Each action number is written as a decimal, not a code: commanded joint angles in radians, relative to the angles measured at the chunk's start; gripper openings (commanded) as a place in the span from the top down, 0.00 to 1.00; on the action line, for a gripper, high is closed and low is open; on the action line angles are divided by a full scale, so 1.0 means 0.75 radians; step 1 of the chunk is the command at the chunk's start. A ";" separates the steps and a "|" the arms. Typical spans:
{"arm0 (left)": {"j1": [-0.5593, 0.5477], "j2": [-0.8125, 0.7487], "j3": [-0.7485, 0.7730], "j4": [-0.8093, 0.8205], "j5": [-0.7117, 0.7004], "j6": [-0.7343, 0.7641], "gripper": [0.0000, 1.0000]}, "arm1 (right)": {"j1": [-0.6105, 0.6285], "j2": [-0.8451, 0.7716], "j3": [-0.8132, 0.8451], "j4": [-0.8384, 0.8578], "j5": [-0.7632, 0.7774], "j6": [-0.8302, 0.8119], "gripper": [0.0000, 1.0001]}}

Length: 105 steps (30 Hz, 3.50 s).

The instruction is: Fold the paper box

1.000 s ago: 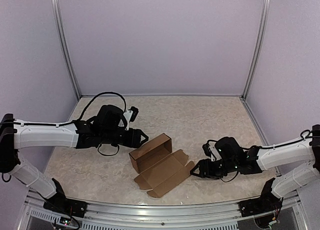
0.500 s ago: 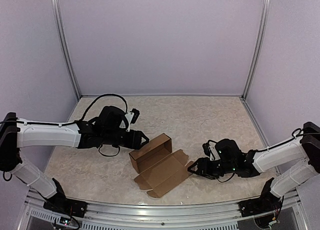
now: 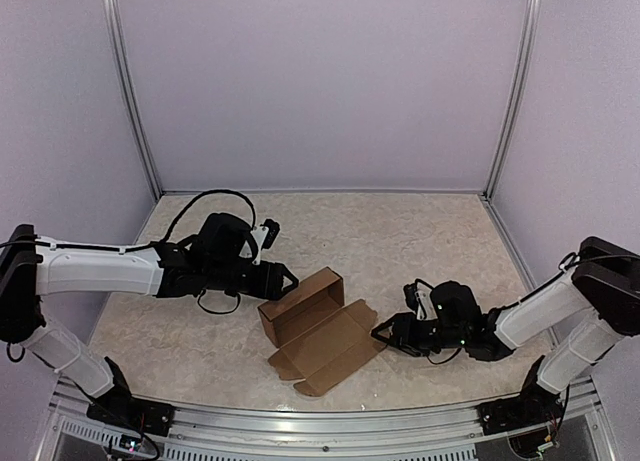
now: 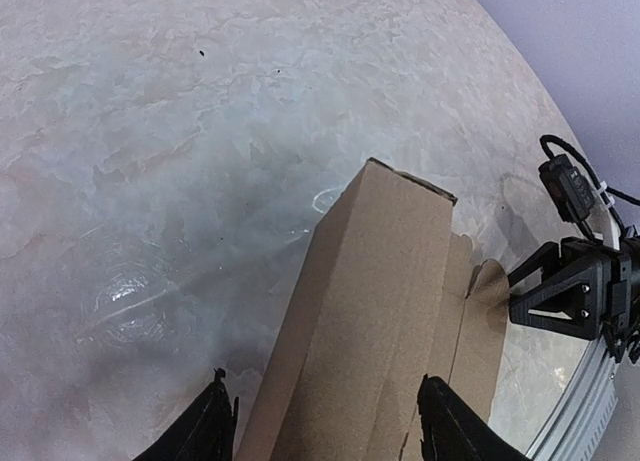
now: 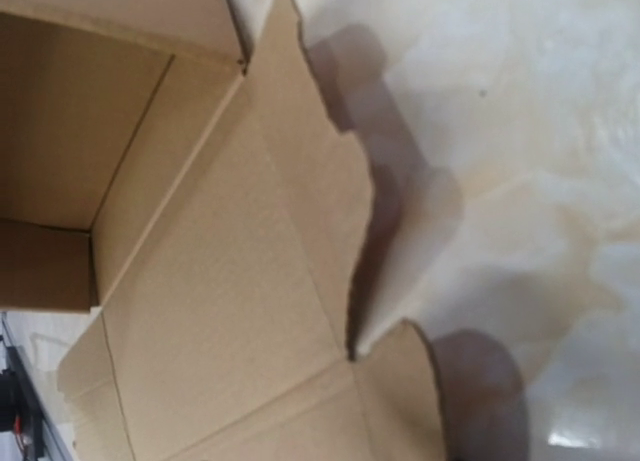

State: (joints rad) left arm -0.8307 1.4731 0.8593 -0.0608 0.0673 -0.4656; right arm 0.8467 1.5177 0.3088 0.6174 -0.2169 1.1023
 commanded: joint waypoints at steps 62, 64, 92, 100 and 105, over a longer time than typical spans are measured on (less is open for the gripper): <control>0.019 -0.197 0.139 -0.023 0.078 0.060 0.38 | 0.048 -0.026 1.727 -2.434 0.460 -1.494 1.00; 0.021 -0.197 0.157 -0.025 0.083 0.066 0.38 | 0.077 0.014 1.795 -2.464 0.528 -1.560 1.00; 0.031 -0.255 0.056 0.000 0.098 0.053 0.38 | 0.198 0.165 2.084 -2.915 0.844 -2.100 1.00; 0.030 -0.254 0.041 0.012 0.102 0.040 0.38 | 0.198 0.300 2.126 -2.852 0.793 -2.157 1.00; 0.031 -0.270 0.021 0.012 0.097 0.034 0.38 | 0.197 0.403 2.194 -2.838 0.790 -2.177 1.00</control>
State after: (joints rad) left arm -0.8139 1.2907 0.8986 -0.0662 0.1314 -0.4377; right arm 0.9859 1.7699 1.9045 -1.3373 0.3992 -0.5053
